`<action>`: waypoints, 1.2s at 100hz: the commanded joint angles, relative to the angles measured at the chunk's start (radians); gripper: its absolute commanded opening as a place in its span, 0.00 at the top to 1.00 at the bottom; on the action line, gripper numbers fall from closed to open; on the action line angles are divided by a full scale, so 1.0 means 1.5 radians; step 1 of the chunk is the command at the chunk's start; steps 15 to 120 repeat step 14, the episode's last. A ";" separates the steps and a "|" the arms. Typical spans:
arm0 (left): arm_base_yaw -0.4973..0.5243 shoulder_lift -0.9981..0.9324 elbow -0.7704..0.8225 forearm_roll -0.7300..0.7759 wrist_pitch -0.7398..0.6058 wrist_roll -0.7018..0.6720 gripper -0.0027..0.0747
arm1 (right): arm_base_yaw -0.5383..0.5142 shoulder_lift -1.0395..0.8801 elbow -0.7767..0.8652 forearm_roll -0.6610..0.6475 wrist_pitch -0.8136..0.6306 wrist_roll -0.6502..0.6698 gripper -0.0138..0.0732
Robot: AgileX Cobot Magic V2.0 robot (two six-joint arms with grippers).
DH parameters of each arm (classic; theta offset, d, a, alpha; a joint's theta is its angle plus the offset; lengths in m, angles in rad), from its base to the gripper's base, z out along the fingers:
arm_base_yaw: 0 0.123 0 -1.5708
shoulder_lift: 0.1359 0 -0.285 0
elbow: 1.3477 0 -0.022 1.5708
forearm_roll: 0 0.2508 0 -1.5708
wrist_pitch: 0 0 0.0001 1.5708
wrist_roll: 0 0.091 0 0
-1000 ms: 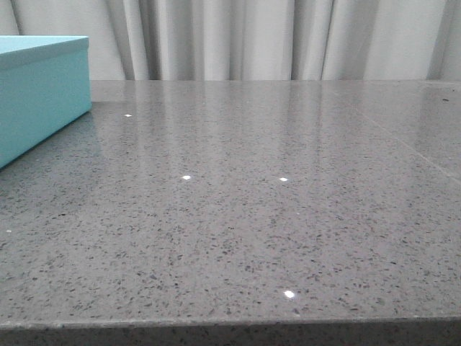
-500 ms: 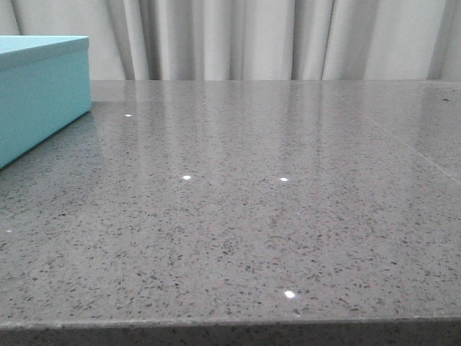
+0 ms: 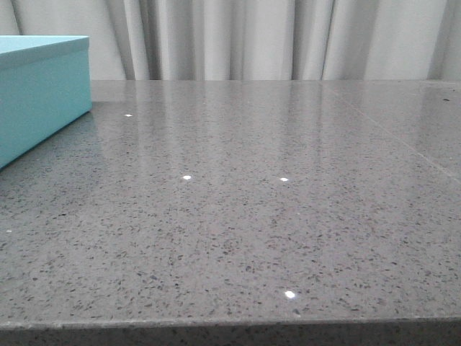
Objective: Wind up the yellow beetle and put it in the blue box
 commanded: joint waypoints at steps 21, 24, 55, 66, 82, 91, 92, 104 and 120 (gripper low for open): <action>-0.003 -0.022 0.005 -0.005 -0.056 -0.006 0.99 | -0.005 -0.013 0.000 0.000 -0.057 -0.001 0.97; -0.003 -0.022 0.005 -0.005 -0.056 -0.006 0.99 | -0.005 -0.013 0.000 0.000 -0.057 -0.001 0.97; -0.003 -0.022 0.005 -0.005 -0.056 -0.006 0.99 | -0.005 -0.013 0.000 0.000 -0.057 -0.001 0.97; -0.003 -0.022 0.005 -0.005 -0.056 -0.006 0.99 | -0.005 -0.013 0.000 0.000 -0.057 -0.001 0.97; -0.003 -0.022 0.005 -0.005 -0.056 -0.006 0.99 | -0.005 -0.013 0.000 0.000 -0.057 -0.001 0.97; -0.003 -0.022 0.005 -0.005 -0.056 -0.006 0.99 | -0.005 -0.013 0.000 0.000 -0.057 -0.001 0.97; -0.003 -0.022 0.005 -0.005 -0.056 -0.006 0.99 | -0.005 -0.013 0.000 0.000 -0.057 -0.001 0.97; -0.003 -0.022 0.005 -0.005 -0.056 -0.006 0.99 | -0.005 -0.013 0.000 0.000 -0.057 -0.001 0.97; -0.003 -0.022 0.005 -0.005 -0.056 -0.006 0.99 | -0.005 -0.013 0.000 0.000 -0.057 -0.001 0.97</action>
